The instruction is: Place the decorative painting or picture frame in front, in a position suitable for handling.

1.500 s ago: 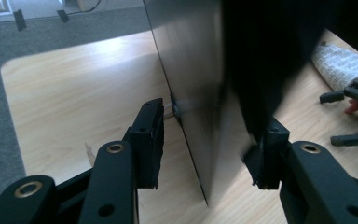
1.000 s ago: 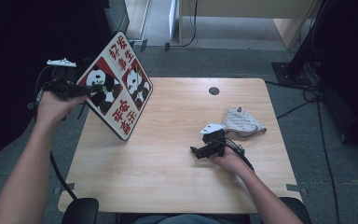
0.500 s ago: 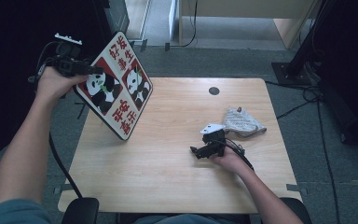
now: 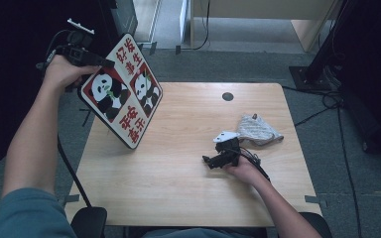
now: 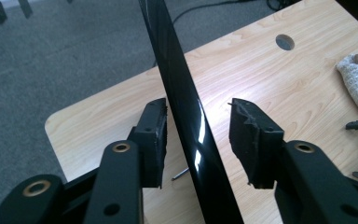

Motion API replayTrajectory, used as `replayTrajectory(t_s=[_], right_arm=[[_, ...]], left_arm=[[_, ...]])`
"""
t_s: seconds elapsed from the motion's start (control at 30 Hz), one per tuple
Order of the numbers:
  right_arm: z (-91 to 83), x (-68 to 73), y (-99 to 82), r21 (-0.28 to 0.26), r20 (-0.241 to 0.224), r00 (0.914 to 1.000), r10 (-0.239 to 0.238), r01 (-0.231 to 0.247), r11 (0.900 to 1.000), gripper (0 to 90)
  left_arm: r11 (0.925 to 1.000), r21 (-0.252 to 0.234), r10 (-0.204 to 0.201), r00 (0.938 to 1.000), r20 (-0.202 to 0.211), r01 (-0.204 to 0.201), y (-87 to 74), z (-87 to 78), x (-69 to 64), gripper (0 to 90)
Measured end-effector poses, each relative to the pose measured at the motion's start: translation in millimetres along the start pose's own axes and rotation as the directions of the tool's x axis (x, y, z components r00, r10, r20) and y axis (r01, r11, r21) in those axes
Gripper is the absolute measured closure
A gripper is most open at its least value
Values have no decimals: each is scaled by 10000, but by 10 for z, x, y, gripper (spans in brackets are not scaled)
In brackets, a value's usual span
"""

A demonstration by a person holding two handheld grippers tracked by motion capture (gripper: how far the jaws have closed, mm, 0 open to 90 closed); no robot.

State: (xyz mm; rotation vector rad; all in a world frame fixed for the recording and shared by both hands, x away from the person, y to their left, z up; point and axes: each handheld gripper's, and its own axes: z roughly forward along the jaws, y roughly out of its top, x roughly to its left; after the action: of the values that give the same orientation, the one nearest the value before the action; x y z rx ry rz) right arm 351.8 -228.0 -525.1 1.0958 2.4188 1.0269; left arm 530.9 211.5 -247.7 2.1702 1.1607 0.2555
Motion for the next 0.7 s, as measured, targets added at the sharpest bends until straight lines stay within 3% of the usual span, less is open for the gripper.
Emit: replayTrajectory(t_s=[0.2,0.43,0.5,0.6,0.63,0.7], right_arm=[[-5,2,-3,19,27,10000,20,-20,10000,0],[-5,2,-3,22,28,10000,23,-23,10000,0],[-4,3,-4,7,29,10000,29,-29,10000,0],[-3,2,-3,6,28,10000,28,-28,10000,0],[-3,2,-3,6,29,10000,29,-29,10000,0],[-3,2,-3,7,28,10000,29,-29,10000,0]], left_arm=[[9999,126,-27,9998,213,24,84,102,31,615],[9972,704,-276,9991,322,253,184,208,70,639],[9925,1184,-352,9990,269,318,230,256,77,660],[9887,1390,-603,9978,266,561,246,276,89,703],[9829,1653,-855,9961,204,810,248,287,101,727],[9795,1789,-970,9951,170,924,244,285,105,762]])
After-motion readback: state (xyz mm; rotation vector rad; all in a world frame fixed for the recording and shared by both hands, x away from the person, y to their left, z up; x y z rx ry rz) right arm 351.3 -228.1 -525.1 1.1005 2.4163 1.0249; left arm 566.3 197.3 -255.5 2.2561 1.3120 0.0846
